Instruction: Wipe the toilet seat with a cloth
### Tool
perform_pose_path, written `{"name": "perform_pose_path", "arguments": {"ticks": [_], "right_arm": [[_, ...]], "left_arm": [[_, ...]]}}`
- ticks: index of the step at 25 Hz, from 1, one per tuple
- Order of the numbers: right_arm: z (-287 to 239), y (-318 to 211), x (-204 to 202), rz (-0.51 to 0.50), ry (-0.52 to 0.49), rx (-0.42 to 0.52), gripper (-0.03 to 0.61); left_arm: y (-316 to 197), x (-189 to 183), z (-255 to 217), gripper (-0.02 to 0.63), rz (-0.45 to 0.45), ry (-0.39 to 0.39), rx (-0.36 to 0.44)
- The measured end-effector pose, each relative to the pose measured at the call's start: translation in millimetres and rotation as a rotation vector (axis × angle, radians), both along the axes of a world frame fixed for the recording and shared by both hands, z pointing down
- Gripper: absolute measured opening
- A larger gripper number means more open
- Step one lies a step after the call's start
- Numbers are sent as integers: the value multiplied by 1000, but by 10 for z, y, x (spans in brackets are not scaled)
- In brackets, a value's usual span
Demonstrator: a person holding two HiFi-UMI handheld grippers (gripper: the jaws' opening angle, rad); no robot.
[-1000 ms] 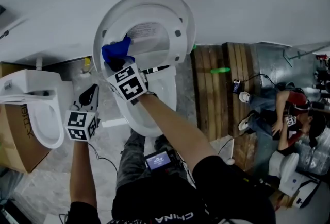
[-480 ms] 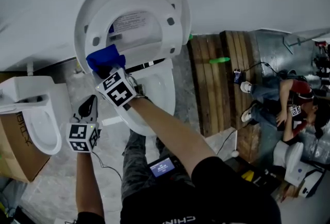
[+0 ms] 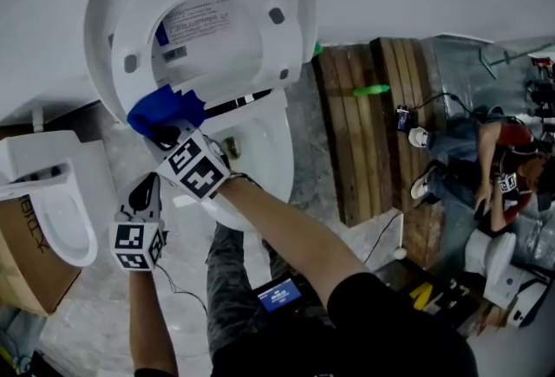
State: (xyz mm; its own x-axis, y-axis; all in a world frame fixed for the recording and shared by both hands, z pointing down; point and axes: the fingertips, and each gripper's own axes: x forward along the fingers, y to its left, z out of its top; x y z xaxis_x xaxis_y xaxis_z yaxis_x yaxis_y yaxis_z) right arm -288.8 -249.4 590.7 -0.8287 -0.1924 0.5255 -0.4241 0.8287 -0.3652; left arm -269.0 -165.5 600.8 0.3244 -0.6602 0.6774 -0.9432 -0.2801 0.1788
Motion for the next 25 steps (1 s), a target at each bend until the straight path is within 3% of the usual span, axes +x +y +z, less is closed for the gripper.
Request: {"name": "perform_pose_path", "arguments": {"ticks": [7,15,25], "right_arm": [[507,40,143,-6,-3,6,44],[694,28,240,-29,-61,73,44],[1102,-262,927,47,43,101,44]], "left_arm": [[-55,115,351,14,-12,3,26],[51,358,765,14,-16,32,22],[186,683,1031,14,-21,65,17]]}}
